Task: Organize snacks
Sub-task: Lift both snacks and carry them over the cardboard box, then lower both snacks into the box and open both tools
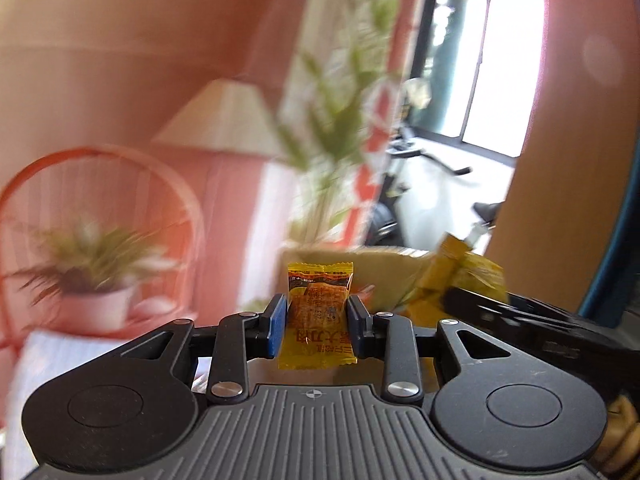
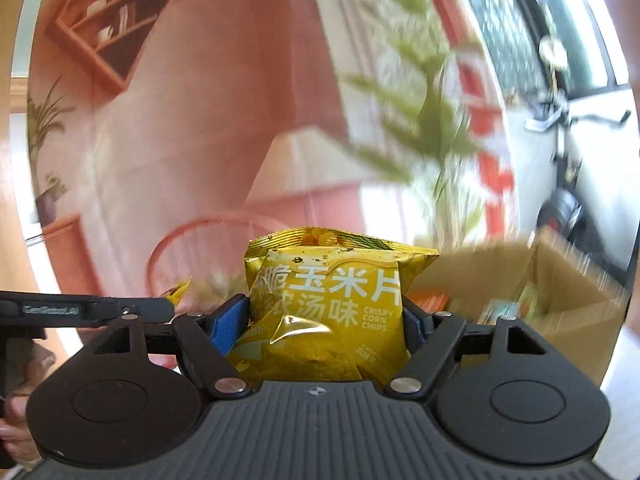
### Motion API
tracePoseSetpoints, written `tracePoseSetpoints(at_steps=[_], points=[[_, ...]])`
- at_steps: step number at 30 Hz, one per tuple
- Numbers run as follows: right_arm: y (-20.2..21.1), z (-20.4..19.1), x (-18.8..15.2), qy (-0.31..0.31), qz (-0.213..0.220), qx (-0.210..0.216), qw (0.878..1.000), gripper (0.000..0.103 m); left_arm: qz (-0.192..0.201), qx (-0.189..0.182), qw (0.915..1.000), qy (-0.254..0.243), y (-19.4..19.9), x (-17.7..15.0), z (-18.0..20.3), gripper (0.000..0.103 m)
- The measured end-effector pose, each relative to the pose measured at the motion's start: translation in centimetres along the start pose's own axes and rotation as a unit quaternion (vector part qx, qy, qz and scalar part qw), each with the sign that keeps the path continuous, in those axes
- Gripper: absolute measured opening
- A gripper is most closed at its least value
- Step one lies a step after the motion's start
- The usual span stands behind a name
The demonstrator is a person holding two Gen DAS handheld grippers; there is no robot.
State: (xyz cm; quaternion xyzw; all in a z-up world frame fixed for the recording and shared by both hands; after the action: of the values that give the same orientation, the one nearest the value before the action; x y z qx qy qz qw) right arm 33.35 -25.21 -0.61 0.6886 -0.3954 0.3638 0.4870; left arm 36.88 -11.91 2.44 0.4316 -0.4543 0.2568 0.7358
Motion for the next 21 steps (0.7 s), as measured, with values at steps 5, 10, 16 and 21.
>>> tracePoseSetpoints(at_steps=[5,10,16,21], points=[[-3.5,5.9,4.5,0.015,0.012,-0.050,0.999,0.078,-0.017,-0.020,0.9991,-0.032,-6.9,3.2,4.6,0.034],[-8.7,12.2,5.2,0.007,-0.032,-0.097,0.995,0.078,-0.072,-0.010,0.9963,-0.046,-14.8,2.7,6.0,0.034],[-12.1,15.5,3.4,-0.016,-0.080,-0.090,0.993,0.080,-0.101,0.004,0.9929,-0.063,-19.2,1.8,4.7,0.035],[-12.6,14.6,2.1,0.005,-0.099,-0.067,0.993,0.092,-0.098,-0.016,0.9935,-0.056,-19.7,1.9,4.0,0.067]])
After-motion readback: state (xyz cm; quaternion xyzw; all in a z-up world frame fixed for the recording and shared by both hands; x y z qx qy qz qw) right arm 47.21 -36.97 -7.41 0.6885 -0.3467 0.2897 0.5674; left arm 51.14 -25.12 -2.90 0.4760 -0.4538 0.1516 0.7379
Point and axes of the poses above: each gripper's, at about its wrist camera, not at the fingertips, and y roughly against the way its jaws point, z to its right, x to its top, the point moved 9 cm from there along -y, roughly the way its jaws point, and after that the axes turned 4 degrees about -z, right-handed, at the moved point
